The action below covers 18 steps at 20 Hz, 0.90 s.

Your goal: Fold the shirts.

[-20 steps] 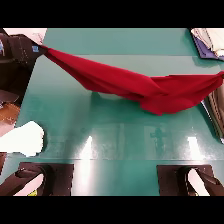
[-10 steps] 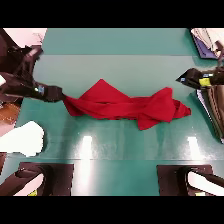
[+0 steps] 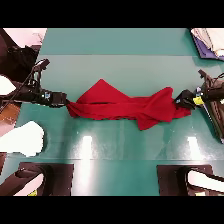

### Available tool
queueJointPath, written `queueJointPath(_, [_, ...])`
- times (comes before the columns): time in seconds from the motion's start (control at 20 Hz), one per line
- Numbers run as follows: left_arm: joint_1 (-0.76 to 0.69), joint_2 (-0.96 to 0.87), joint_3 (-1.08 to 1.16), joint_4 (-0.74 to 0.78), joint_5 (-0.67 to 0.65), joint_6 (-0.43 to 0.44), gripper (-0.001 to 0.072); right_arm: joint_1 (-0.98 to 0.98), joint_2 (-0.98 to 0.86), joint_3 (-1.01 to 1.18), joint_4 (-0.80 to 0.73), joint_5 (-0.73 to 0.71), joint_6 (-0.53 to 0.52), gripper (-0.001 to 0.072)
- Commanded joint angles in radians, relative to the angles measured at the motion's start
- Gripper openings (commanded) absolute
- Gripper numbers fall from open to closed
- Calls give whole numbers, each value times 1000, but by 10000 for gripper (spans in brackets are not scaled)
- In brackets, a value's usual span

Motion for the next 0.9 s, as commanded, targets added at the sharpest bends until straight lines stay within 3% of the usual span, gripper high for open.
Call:
queueJointPath(0.0, [0, 0, -3, -12, 19, 0, 23, -19, -27, -32, 3, -10, -9, 430])
queueJointPath(0.15, [0, 0, -3, -12, 22, 0, 23, 11, -42, -32, 54, -41, -13, 425])
queueJointPath(0.25, [0, 0, -3, -11, 17, 0, 23, 26, -40, -31, 52, -83, -12, 206])
queueJointPath(0.4, [1, 2, 2, -7, 27, 0, 23, 16, -16, 8, 51, -87, -12, 17])
queueJointPath(0.6, [32, 8, 169, 8, 62, -2, 23, -35, 117, 174, 53, -90, -11, 16])
queueJointPath(0.85, [166, 8, 686, 9, 106, -8, 23, -117, 324, 509, 53, -214, -11, 16])
